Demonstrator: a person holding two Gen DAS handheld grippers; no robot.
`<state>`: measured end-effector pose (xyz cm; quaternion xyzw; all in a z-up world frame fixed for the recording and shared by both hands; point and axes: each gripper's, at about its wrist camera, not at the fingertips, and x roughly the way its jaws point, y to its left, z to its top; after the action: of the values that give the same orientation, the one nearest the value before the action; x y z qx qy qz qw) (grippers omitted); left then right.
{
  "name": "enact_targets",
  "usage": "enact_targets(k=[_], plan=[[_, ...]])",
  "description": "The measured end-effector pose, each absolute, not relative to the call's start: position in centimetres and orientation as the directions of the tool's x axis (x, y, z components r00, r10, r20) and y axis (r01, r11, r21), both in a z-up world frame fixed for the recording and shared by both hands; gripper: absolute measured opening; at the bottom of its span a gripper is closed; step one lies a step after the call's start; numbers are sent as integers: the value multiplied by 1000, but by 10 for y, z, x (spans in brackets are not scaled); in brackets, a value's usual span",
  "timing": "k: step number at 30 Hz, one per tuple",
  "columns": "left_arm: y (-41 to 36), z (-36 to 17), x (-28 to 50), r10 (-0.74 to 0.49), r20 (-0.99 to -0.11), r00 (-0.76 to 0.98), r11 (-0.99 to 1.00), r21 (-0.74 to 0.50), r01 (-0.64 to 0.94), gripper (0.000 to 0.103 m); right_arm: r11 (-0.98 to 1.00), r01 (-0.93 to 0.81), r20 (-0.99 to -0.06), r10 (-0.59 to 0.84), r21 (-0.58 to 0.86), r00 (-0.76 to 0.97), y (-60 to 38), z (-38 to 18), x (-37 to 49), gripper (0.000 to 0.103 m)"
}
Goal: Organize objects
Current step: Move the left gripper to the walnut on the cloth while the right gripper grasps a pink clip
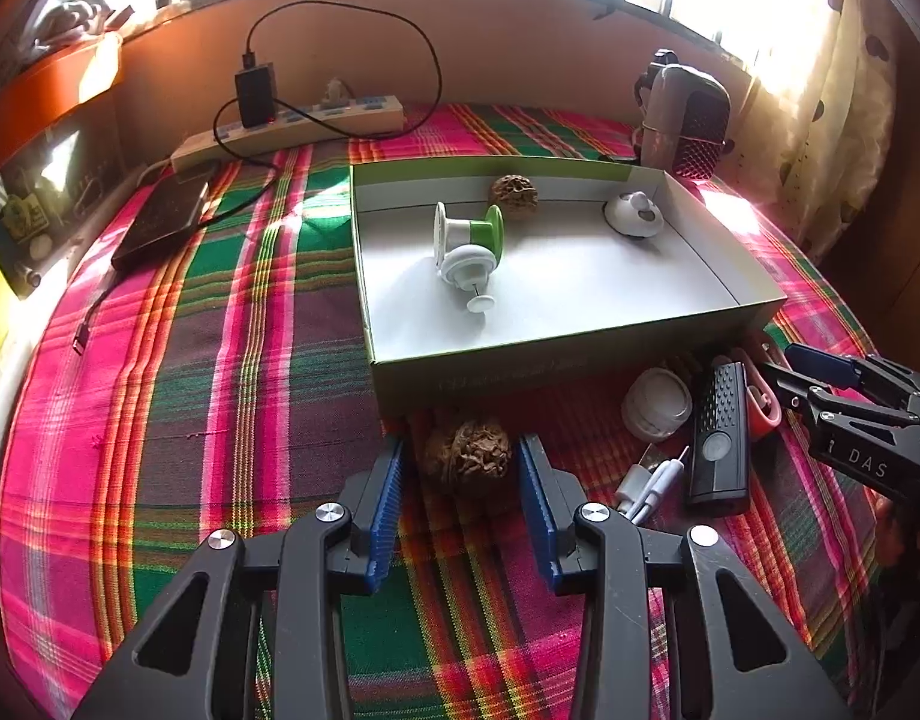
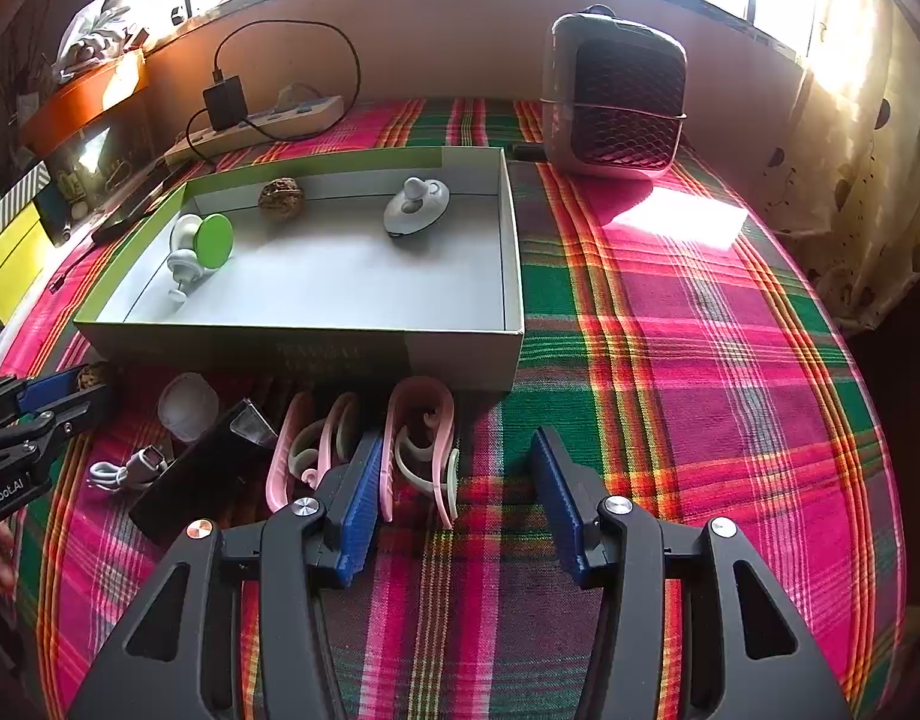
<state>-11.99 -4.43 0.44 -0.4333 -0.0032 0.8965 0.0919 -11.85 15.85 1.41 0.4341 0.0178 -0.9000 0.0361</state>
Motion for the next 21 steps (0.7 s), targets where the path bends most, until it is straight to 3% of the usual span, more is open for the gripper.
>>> enact_targets(k=[16, 21], plan=[[-45, 4, -119, 166, -771, -615, -983, -83, -162, 34, -997, 80, -782, -46, -5, -621, 158, 14, -117, 49], [-46, 5, -120, 159, -770, -617, -985, -80, -153, 28, -997, 82, -780, -47, -6, -624, 158, 15, -115, 41]])
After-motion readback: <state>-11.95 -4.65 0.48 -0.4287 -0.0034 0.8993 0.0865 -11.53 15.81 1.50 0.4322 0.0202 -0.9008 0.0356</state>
